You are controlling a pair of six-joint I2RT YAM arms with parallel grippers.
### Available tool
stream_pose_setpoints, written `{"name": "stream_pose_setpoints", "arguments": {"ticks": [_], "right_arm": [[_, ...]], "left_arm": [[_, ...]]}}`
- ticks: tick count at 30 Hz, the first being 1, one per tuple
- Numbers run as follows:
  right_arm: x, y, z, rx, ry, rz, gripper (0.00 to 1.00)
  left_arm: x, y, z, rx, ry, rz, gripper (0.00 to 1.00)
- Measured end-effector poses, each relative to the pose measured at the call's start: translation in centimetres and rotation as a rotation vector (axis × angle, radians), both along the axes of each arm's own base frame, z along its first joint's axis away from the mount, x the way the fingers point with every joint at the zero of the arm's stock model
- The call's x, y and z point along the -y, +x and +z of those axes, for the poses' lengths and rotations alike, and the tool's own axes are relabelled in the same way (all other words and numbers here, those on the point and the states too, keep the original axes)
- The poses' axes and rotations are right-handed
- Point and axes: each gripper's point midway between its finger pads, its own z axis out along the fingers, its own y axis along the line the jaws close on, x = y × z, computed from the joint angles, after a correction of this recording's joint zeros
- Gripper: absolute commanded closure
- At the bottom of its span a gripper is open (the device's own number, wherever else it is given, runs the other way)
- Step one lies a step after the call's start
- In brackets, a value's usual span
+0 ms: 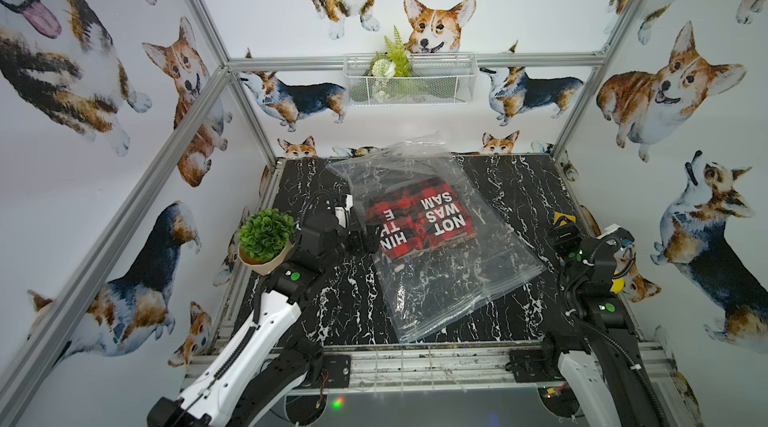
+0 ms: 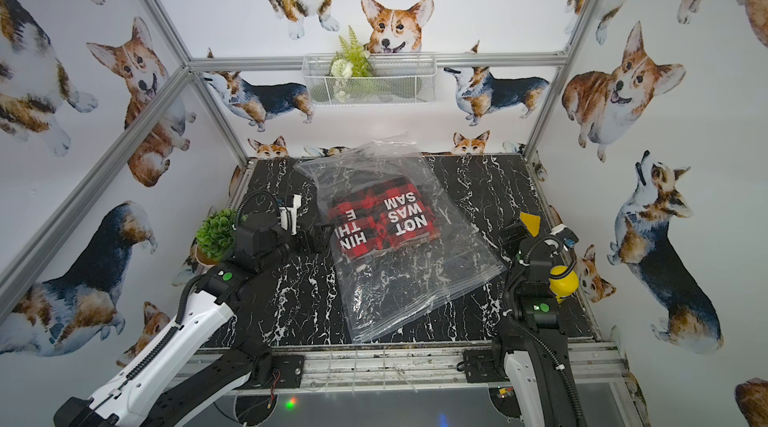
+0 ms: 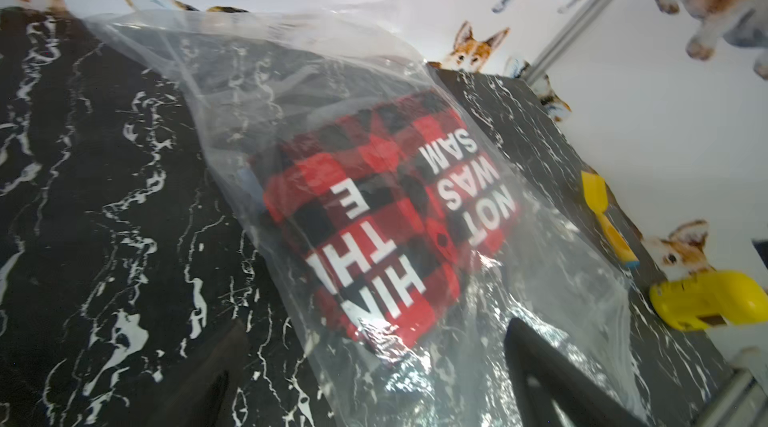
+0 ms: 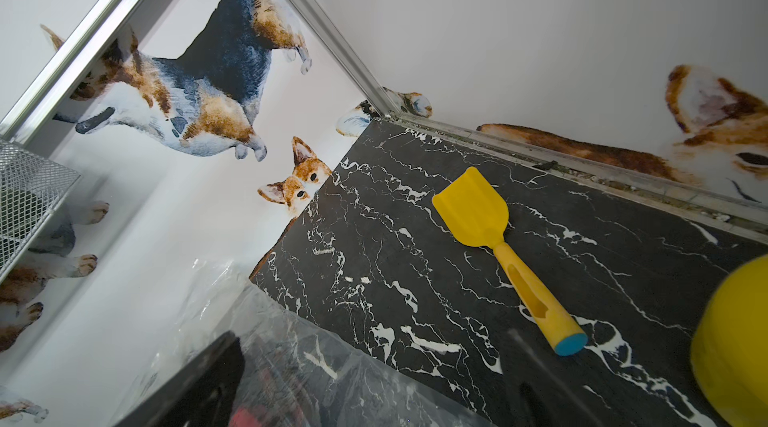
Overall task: Take the shirt out of the vacuum bag
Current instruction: Open the vacuum bag at the center of the board.
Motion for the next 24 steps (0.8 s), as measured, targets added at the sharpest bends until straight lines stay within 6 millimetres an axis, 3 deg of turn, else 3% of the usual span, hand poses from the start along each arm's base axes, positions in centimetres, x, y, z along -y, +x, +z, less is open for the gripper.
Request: {"name": "stream_pose_setpoints", "arguments": {"ticks": [5,9,14,19,24], "right_arm": [[-0.3,0.1,0.6,-0.077,-0.007,0.024,0.00],[-0.4,-0.5,0.3,-0.114,-0.021,0.037,0.00],[-0.5,-0.8,0.8,-0.121,-0.026,0.044,0.00],[-0.5,-1.1,1.9,-0.118,-0.048,0.052,0.00],[-0.5,-1.6,3.2,-0.105,-0.051,0.051,0.00]], "left_arm": [[7.5,-6.7,-2.7,-0.041,0.151,-0.261,0.00],[11.6,-10.7,-4.7,-0.029,0.315,-0.382,0.00],[14.8,-12.3,-5.9,0.023,0.439,-0.418,0.00],[20.8,-15.0,-6.9,0.108,0.557,-0.514,0.00],[25.6,-16.8,-9.9,0.172,0.697,-0.578,0.00]]}}
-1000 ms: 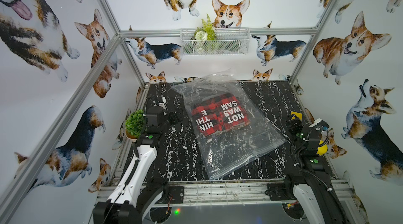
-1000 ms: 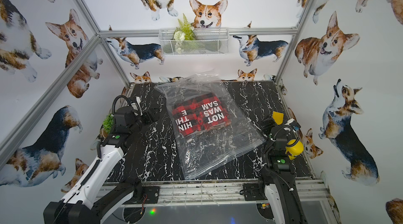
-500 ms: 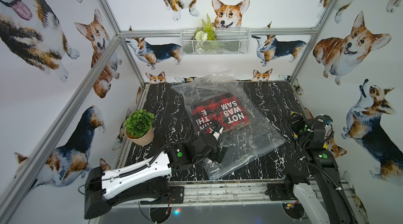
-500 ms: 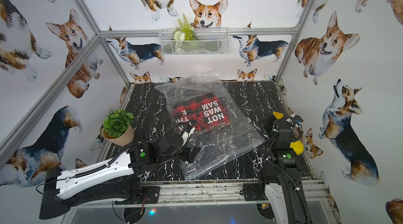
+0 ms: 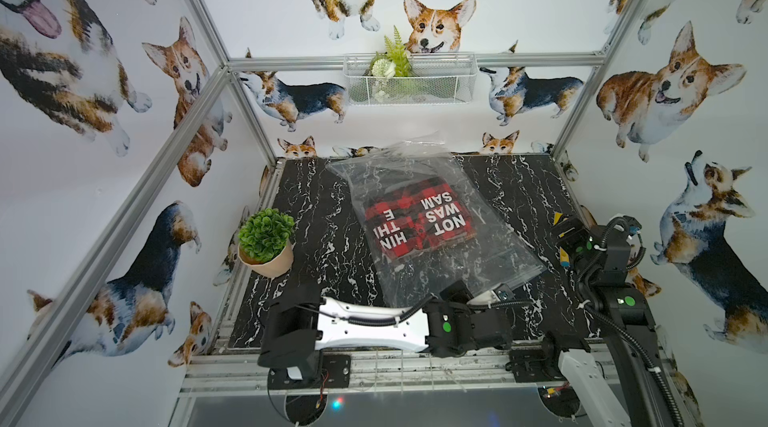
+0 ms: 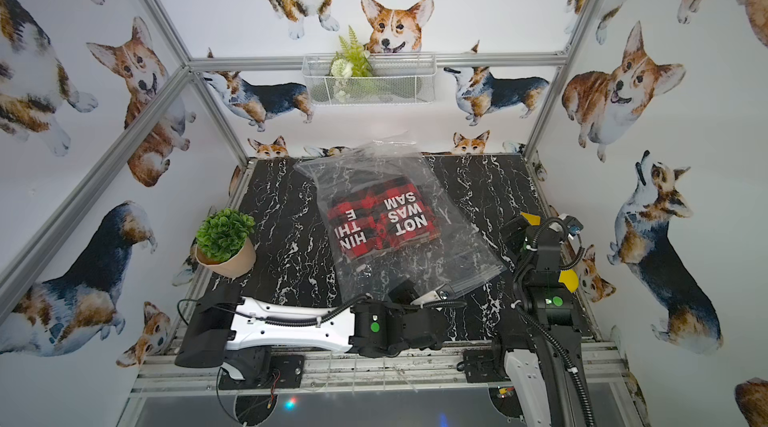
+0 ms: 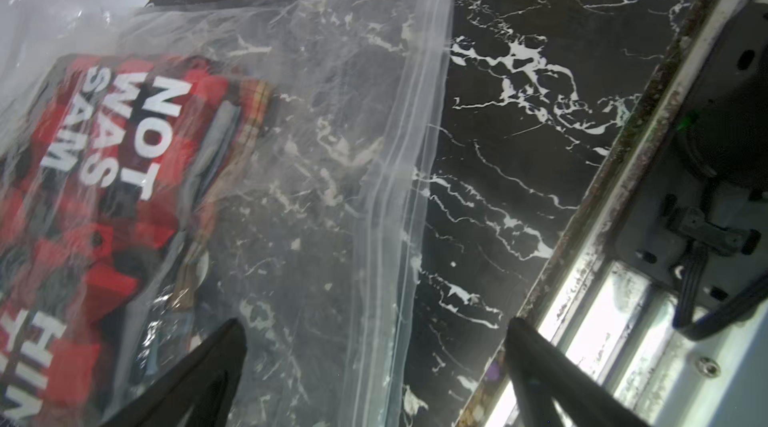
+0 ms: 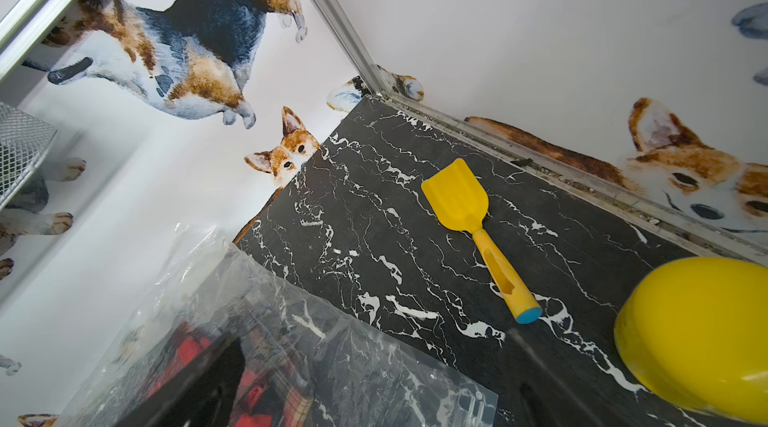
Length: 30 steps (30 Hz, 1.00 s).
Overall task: Take the shirt out of the vacuum bag
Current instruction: Open the vacuum bag at the center of the board.
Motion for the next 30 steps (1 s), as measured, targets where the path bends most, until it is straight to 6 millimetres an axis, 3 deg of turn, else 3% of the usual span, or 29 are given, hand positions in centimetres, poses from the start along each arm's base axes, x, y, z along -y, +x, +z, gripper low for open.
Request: {"name": "stream_pose_setpoints", "arguments": {"ticks": [6,11,17,21,25,28,30], "right_arm": [[0.2,-1.4,2.7,0.051,-0.006,-0.013,0.00],[0.4,-2.3,4.9,0.096,-0.011,-0.027,0.00],[0.5,-3.5,7.2,0.152,-0.009,-0.032,0.00],[0.5,-4.0,8.0,0.167,-0.008,-0.032,0.00],[0.5,-4.5,8.2,0.177,-0.005,-0.032,0.00],[0.4,-4.8,8.3,0.176,-0.005,-0.031,0.00],[0.4,-4.9,8.4,0.178,-0.005,-0.029,0.00]], "left_arm": [[2.5,0.6,-2.2,0.061,0.075,-0.017,0.00],[3.3,1.3,-3.4,0.128,0.131,-0.025,0.00],[3.1,3.6,-5.4,0.181,0.211,0.005,0.00],[3.3,5.9,-5.2,0.198,0.216,0.043,0.01],[4.1,8.3,-5.1,0.203,0.213,0.079,0.11],[4.8,9.2,-5.2,0.203,0.219,0.084,0.31],[5.5,9.5,-5.4,0.192,0.220,0.075,0.30]]}}
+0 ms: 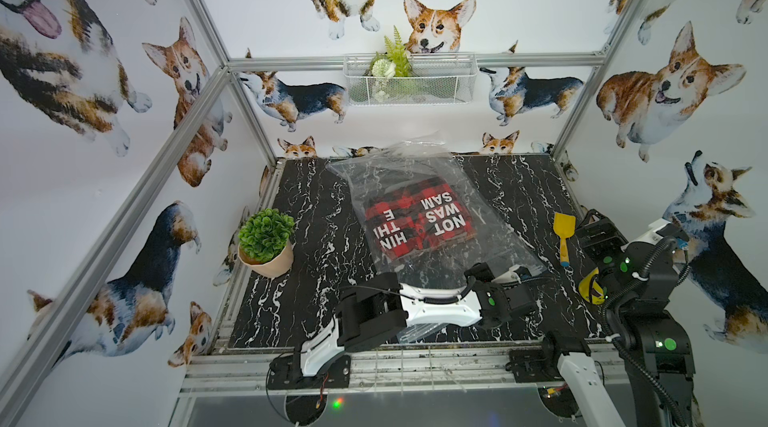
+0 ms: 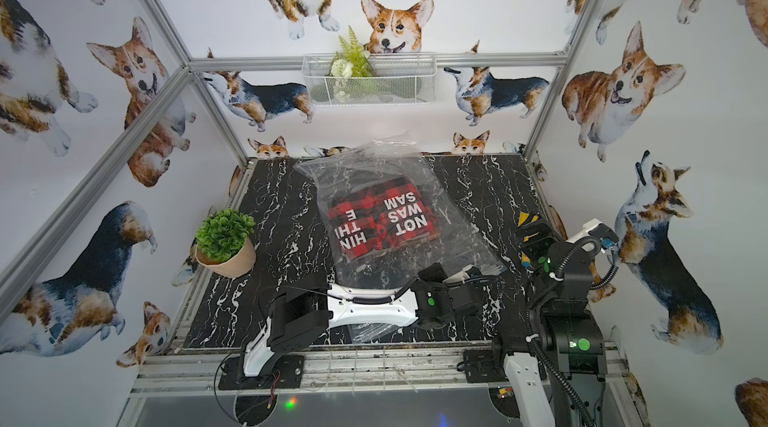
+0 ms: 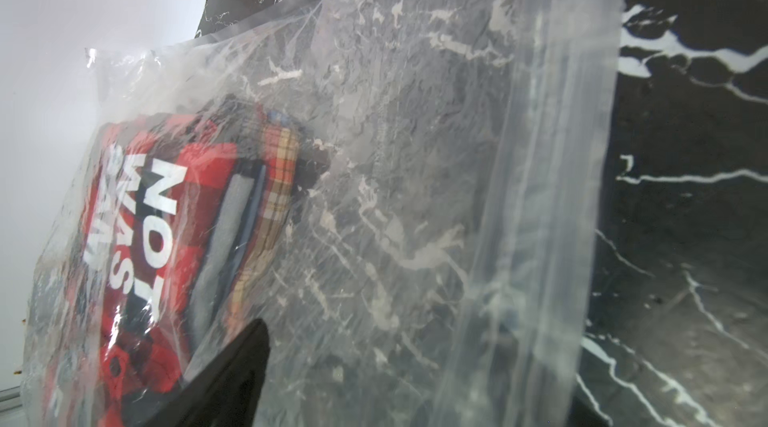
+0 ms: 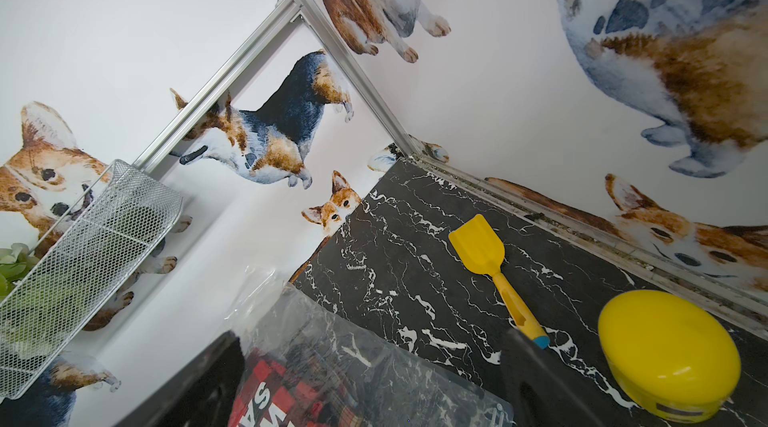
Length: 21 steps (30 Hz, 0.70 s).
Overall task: Take the shirt out of the vacuum bag
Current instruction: Open the vacuum bag at the center of the board.
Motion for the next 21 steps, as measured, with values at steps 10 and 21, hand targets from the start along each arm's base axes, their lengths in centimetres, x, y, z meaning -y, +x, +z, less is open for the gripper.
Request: {"name": "stream_pose_setpoints", "arguments": {"ticks": [10,21], "right_arm": [[-0.3,-0.5,1.4,0.033,-0.008,0.014,0.00],[-0.7,-0.8,2.2,0.059,-0.005,0.040,0.00]], "left_arm": [[0.0,2.2,-1.9,-0.059,0.049,0.026,0.89],[3.0,9.5,3.6,-0.050,-0.107,0.168,1.00]]}}
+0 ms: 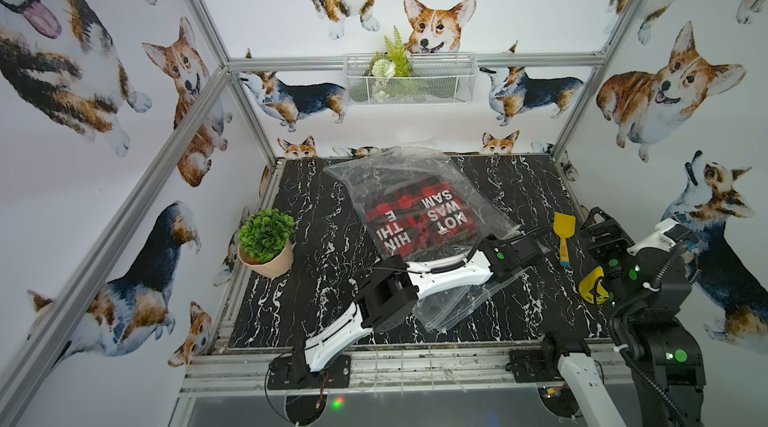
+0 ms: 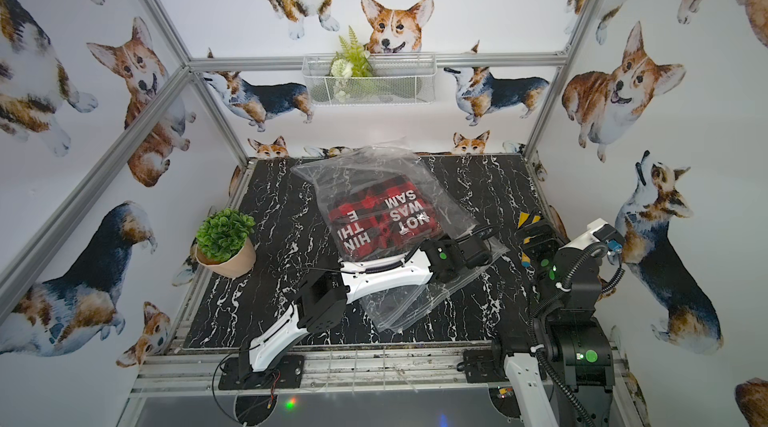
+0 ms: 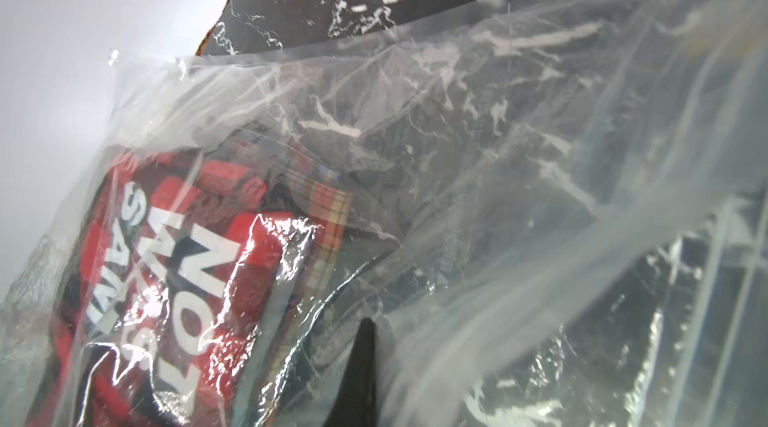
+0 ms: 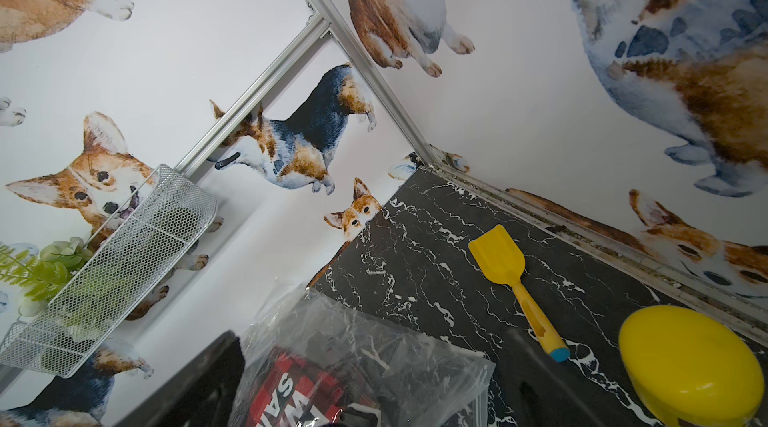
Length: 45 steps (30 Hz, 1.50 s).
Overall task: Take the shirt out of the vacuum bag
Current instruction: Open the vacuum bag at the center of the board.
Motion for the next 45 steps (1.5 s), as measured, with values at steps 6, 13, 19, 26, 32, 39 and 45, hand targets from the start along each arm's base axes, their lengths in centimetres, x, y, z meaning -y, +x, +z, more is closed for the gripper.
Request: {"name": "stream_pose_setpoints", "arguments": {"ticks": [6,13,19,26,32,39,45], "right_arm": [[-0.5,-0.2,0.5,0.010,-0.014,0.032,0.00],[-1.1,-0.3,0.6,0.011,-0.009,0.066,0.00],[-2.1,-0.1,0.5,0.004,0.003,0.123,0.00],[-3.1,-0.2,0.7,0.005,0.021,0.183,0.00],[-3.9,-0.1,0.1,-0.020,0.041,0.226,0.00],[-5.6,0.6,-2.5,-0.120,0.074,0.311,0.00],[-7.3,1.7,-6.0,-0.232,0.126,0.396,0.00]], "left_arm": [[0.1,4.7,3.0,0.031,-0.093,0.120,1.00],[-3.9,10.0,4.5,0.029,-0.196,0.324,1.00],[-6.3,12.2,5.4,0.029,-0.261,0.434,1.00],[-6.0,13.5,7.7,0.068,-0.345,0.456,1.00],[-5.6,14.3,8.2,0.088,-0.390,0.461,1.00],[-4.9,15.2,8.8,0.076,-0.456,0.437,0.59],[-3.5,14.1,10.2,0.059,-0.499,0.365,0.85]]}}
